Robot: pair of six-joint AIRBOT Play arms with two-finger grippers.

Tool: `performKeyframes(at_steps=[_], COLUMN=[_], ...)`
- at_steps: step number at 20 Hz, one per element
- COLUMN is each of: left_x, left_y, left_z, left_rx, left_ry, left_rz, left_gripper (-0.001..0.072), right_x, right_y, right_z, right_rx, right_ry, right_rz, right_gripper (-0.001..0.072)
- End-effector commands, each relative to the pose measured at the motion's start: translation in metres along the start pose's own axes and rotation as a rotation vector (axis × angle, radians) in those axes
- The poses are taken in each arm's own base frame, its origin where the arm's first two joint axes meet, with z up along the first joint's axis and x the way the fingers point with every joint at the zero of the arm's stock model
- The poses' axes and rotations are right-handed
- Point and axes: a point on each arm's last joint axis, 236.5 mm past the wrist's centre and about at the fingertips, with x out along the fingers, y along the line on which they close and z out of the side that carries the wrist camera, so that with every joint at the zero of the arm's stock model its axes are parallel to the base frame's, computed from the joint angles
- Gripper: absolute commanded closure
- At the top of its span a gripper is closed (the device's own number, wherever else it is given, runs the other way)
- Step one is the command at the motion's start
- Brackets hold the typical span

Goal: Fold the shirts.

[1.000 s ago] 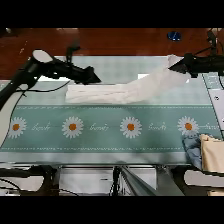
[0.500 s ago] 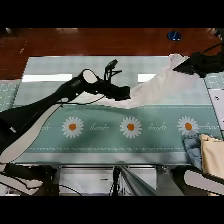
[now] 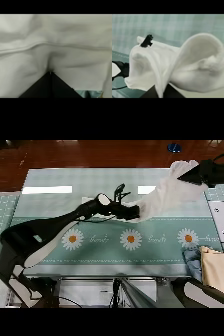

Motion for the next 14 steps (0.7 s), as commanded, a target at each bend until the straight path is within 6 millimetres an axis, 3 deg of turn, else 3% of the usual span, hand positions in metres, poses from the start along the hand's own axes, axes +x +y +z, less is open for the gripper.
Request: performKeyframes(at_steps=[1, 4, 6, 7, 9, 11, 14], left_x=[0.037, 0.040, 0.014, -0.010, -0.073, -0.150, -0.283], left_y=[-0.028, -0.027, -0.034, -0.042, -0.053, -0.048, -0.006], left_z=[-0.013, -0.013, 0.006, 0.021, 0.051, 0.076, 0.102], left_rx=[-0.073, -0.064, 0.023, 0.085, 0.209, 0.330, 0.421], left_ry=[0.007, 0.012, -0.006, -0.027, -0.070, -0.120, -0.209], left_rz=[-0.116, -0.116, -0.147, -0.164, -0.164, -0.100, 0.095], left_gripper=[0.0685, 0.0686, 0.0687, 0.0688, 0.0688, 0.0687, 0.0687], right_x=[-0.004, -0.004, -0.006, -0.007, -0.008, -0.006, 0.016], right_y=[0.004, -0.003, -0.020, -0.030, -0.037, -0.034, -0.018], right_z=[-0.001, -0.004, -0.009, -0.012, -0.013, -0.012, -0.012], right_rx=[0.001, 0.015, 0.018, 0.020, 0.016, 0.010, -0.050], right_ry=[-0.009, 0.004, 0.027, 0.036, 0.043, 0.039, 0.049], right_rz=[-0.006, -0.037, -0.108, -0.149, -0.178, -0.177, -0.180], right_gripper=[0.0687, 0.0687, 0.0687, 0.0687, 0.0687, 0.0687, 0.0687])
